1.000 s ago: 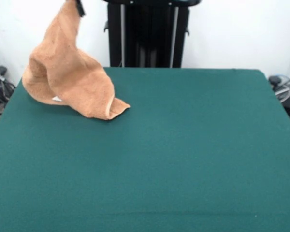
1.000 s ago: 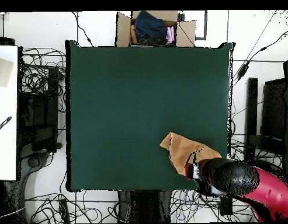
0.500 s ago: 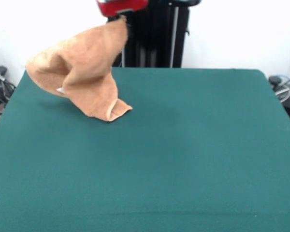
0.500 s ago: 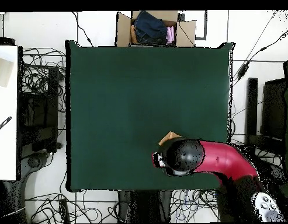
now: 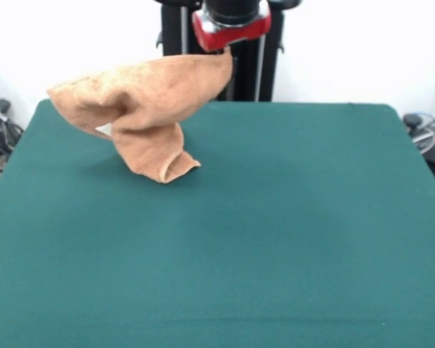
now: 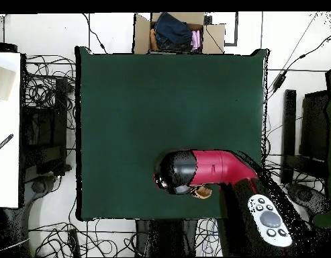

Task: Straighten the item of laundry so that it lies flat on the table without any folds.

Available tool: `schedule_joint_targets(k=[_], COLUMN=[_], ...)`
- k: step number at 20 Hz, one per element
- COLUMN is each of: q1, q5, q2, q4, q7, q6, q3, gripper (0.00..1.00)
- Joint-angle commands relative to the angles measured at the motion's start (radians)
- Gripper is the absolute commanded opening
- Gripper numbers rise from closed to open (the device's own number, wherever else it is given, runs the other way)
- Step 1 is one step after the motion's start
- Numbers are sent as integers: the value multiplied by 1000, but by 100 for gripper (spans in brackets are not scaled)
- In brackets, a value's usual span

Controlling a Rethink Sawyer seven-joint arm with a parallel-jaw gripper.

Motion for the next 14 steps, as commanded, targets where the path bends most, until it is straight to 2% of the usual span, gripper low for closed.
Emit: schedule_joint_targets(k=[1,14], q1=[87,223], q5=[-20,44], q2=[50,20], q4=[-68,-102], q7=[296,326], q6=[-53,23], q3=[-101,-196], gripper=[0,0])
